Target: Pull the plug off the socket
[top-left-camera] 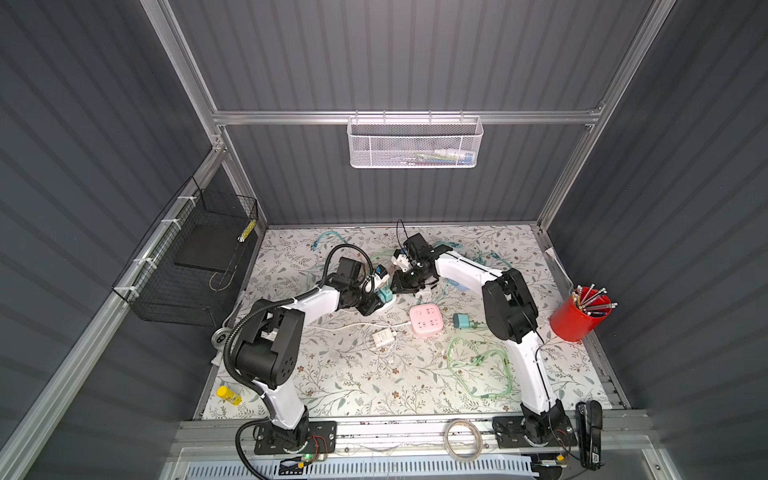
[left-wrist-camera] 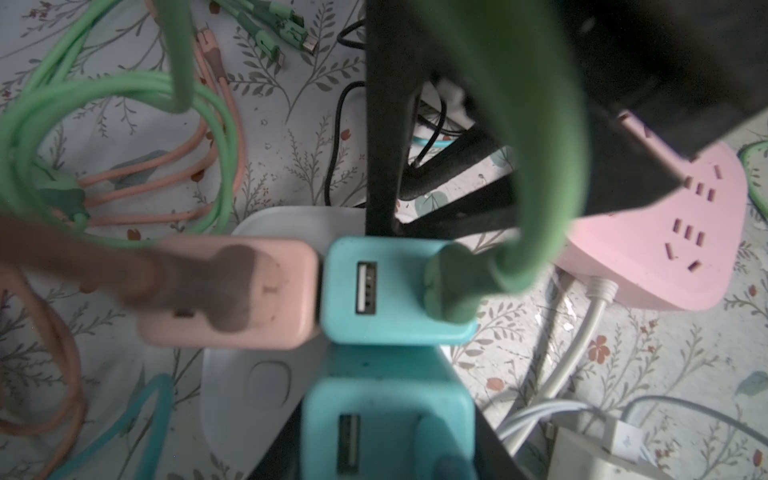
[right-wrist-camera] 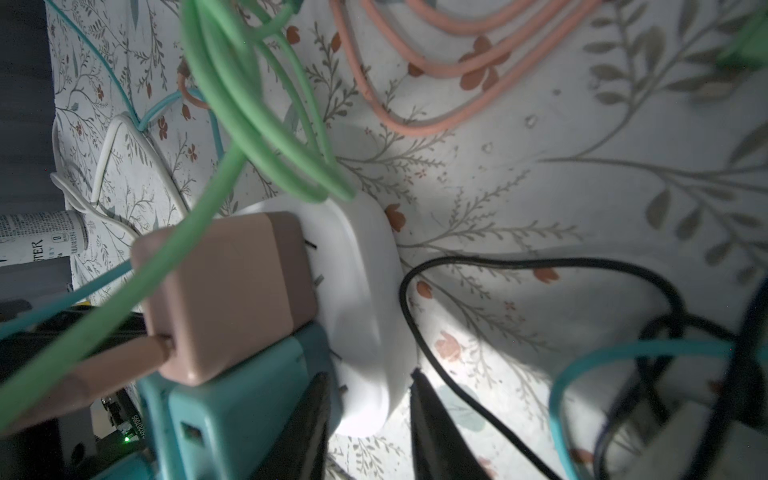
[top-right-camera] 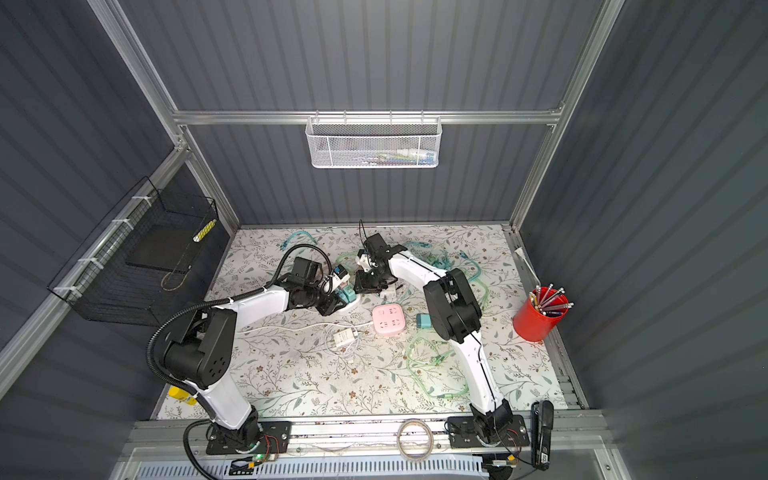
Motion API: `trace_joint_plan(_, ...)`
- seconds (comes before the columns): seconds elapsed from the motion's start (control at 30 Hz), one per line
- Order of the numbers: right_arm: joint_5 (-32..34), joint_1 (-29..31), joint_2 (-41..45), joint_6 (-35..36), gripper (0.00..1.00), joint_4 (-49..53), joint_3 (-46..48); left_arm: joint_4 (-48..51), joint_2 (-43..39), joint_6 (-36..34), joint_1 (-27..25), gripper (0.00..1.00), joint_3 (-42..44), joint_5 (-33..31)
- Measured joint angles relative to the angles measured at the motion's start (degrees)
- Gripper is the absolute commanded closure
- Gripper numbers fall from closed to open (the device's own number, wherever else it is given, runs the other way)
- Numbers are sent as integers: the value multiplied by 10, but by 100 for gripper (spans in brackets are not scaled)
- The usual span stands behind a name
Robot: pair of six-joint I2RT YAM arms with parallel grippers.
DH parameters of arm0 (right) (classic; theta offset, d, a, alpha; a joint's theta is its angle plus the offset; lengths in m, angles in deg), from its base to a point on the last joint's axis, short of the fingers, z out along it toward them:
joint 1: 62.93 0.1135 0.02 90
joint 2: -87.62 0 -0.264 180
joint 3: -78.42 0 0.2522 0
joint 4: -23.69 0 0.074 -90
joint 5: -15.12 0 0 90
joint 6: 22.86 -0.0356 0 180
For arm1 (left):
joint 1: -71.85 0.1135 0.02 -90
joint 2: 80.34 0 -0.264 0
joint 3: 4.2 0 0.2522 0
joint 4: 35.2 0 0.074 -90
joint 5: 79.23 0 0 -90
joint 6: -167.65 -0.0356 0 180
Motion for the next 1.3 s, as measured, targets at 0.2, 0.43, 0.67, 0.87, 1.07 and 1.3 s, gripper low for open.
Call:
trace_joint_plan(0.2, 3, 0, -1, -3, 65, -5, 1, 0, -1, 1, -4, 39, 0, -2)
trace_joint_plan(0.43, 8, 4, -1, -14, 67, -17, 20, -9, -9, 10, -7, 38, 10, -16)
trace_joint_plan(0.67, 5, 4, -1, -15, 65, -39, 29, -12, -16, 13, -7, 46, 17, -36)
trace_joint_plan(0.87, 5, 4, 0, -17, 62, -52, 34, -12, -16, 14, -7, 49, 17, -52)
trace_joint_plan(1.07, 10, 4, 0, -23, 55, -52, 34, -14, -16, 16, -8, 53, 17, -51)
trace_joint_plan(1.3, 16, 4, 0, -28, 53, -54, 34, -14, -16, 19, -11, 60, 17, -49)
